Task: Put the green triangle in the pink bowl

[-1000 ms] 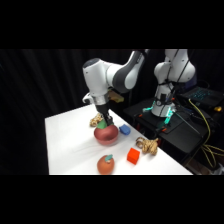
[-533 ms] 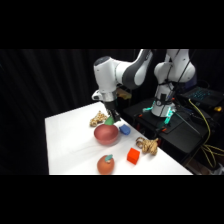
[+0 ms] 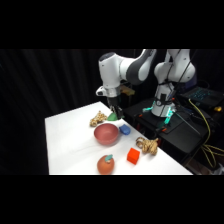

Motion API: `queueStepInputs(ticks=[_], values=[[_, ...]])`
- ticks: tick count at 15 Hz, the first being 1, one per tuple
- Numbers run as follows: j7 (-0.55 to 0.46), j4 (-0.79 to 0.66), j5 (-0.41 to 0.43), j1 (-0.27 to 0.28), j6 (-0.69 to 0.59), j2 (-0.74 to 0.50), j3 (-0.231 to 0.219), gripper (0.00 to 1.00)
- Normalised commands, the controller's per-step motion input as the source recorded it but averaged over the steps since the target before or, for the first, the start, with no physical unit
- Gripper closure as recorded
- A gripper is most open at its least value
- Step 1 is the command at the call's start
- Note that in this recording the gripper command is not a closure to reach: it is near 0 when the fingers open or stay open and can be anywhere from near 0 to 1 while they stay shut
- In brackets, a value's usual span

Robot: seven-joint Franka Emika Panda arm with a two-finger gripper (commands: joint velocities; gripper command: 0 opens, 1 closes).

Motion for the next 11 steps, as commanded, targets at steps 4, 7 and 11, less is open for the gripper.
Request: queueStepInputs(ticks=[4,7,11], values=[[-0.05,-0.26,0.025,-0.021,0.0,-0.37,-0.025,0.0],[-0.03,-0.2,0.013,-0.016,-0.02,-0.32,-0.009,0.0],[0.0,-0.13,-0.002,-0.016,-0.04,-0.25,-0.001,0.0]])
